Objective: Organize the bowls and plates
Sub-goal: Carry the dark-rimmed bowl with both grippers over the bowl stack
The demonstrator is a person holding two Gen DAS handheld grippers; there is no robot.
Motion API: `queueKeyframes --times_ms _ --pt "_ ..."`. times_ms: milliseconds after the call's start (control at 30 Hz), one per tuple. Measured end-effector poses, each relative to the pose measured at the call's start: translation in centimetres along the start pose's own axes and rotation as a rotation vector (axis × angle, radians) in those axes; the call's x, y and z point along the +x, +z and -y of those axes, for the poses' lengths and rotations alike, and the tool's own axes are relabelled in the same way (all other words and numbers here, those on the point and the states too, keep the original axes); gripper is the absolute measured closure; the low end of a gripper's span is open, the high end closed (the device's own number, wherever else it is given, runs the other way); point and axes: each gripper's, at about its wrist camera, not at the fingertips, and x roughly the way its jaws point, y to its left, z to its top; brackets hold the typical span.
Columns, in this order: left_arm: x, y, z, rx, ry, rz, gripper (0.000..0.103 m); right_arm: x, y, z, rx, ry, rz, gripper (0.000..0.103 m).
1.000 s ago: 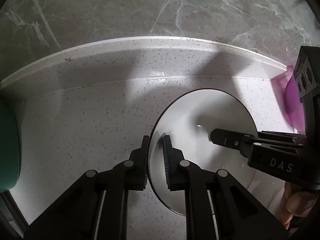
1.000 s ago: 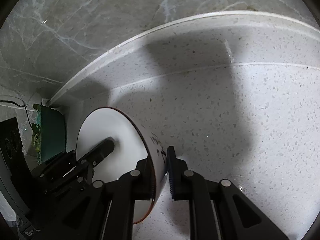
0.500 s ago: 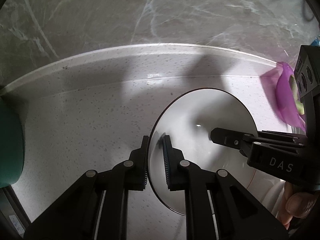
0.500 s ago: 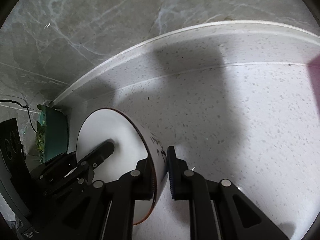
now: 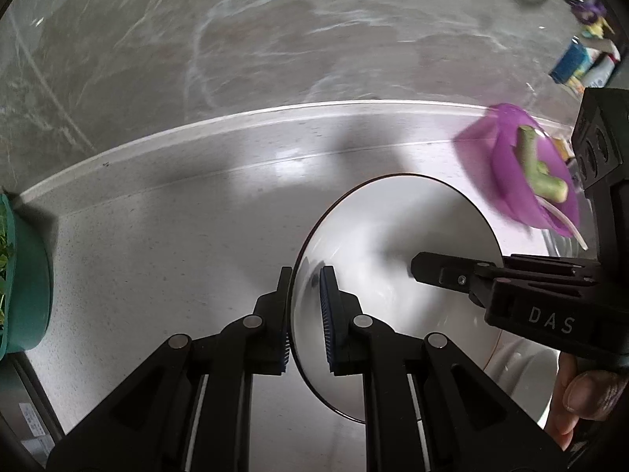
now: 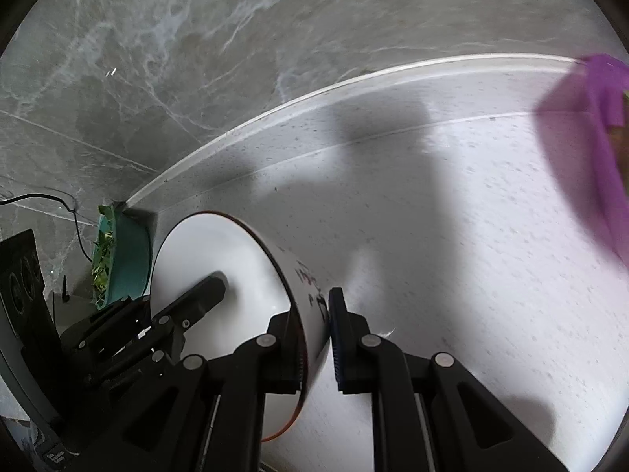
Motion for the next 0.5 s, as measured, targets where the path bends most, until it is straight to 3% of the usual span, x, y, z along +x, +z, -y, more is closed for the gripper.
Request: queueKeyframes --times_ms 500 --pt "-5.3 -4.1 10.8 0.077 -0.022 0.068 0.092 -7.4 -5.3 5.3 0.029 0.027 0.062 0.089"
